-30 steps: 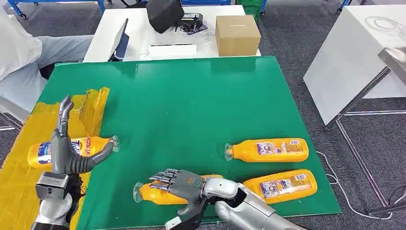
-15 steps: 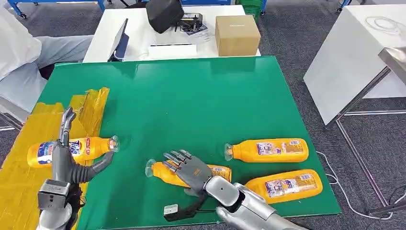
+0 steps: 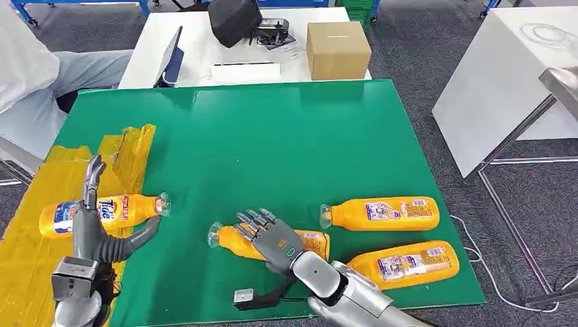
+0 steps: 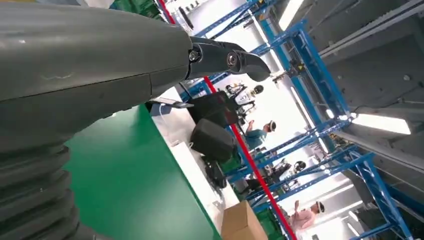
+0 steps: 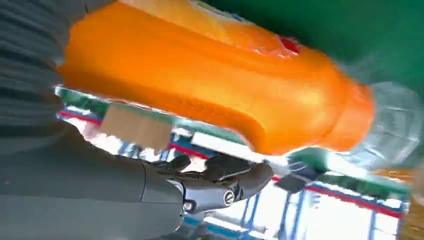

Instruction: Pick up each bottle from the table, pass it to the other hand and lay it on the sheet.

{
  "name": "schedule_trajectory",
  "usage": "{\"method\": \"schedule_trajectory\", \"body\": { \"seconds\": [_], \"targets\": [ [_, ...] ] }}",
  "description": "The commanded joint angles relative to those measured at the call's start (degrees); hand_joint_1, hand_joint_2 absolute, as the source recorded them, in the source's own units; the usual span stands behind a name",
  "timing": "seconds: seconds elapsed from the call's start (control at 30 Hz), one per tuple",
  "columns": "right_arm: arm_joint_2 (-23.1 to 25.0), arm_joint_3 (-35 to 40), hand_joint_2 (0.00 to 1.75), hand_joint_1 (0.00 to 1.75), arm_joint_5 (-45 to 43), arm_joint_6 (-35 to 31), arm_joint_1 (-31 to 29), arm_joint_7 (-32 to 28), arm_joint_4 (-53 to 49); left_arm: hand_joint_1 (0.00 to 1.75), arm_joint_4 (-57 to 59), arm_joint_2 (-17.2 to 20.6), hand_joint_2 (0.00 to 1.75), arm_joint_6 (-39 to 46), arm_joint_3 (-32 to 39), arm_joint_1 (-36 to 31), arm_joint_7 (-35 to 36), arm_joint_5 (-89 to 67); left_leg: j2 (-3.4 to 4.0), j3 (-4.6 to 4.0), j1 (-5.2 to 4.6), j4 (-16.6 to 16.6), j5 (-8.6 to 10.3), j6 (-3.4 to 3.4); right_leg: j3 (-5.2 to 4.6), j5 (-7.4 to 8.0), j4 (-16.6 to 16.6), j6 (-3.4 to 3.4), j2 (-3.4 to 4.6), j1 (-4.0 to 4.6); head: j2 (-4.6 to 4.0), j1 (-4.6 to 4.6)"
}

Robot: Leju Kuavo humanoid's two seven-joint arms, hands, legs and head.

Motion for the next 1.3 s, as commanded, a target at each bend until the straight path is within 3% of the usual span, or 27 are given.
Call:
{"method": "schedule_trajectory", "body": {
  "seconds": [0.03, 0.5, 0.77, 0.8, 1.3],
  "targets": [
    [0.66, -8.23, 1.75, 0.00, -0.16, 0.93, 1.93, 0.00, -0.50, 0.00, 1.97, -2.87, 1.75, -1.15, 3.14, -0.55, 0.19, -0.67, -0.01, 0.07, 0.02, -0.02, -0.01, -0.01, 0.10, -0.02, -0.05, -0.07, -0.07, 0.04, 0.00, 0.00],
    [-2.10, -12.90, 1.75, 0.00, 1.49, 3.43, 4.53, 0.81, -5.15, 0.00, 1.24, -3.32, 1.75, -1.77, 4.79, 1.23, 0.19, -1.06, -0.02, 0.01, 0.03, 0.00, -0.01, 0.00, 0.05, -0.02, -0.04, -0.06, -0.08, 0.04, 0.00, 0.00],
    [-0.70, -17.04, 1.75, 0.00, 3.92, 5.84, 3.40, 3.69, -0.22, 0.00, 2.27, -4.20, 1.75, -2.97, 5.21, 0.57, 0.19, -1.92, 0.02, 0.12, 0.09, 0.02, -0.05, -0.01, 0.20, -0.01, -0.09, -0.11, -0.08, 0.12, 0.00, 0.00],
    [-0.50, -17.29, 1.75, 0.00, 4.36, 5.72, 3.26, 4.06, 0.33, 0.00, 2.40, -4.32, 0.00, -3.05, 5.21, 0.52, 0.19, -2.06, 0.01, 0.03, 0.04, -0.02, 0.00, -0.01, 0.07, 0.01, -0.06, -0.06, -0.05, 0.05, 0.00, 0.00],
    [0.44, -19.19, 1.75, 0.03, 5.58, 6.40, 2.86, 5.16, 2.68, 0.00, 2.30, -5.27, 0.00, -3.21, 5.83, 0.86, 0.19, -2.22, 0.02, 0.11, 0.05, -0.03, -0.02, -0.01, 0.16, 0.00, -0.09, -0.08, -0.06, 0.07, 0.00, 0.00]
  ]
}}
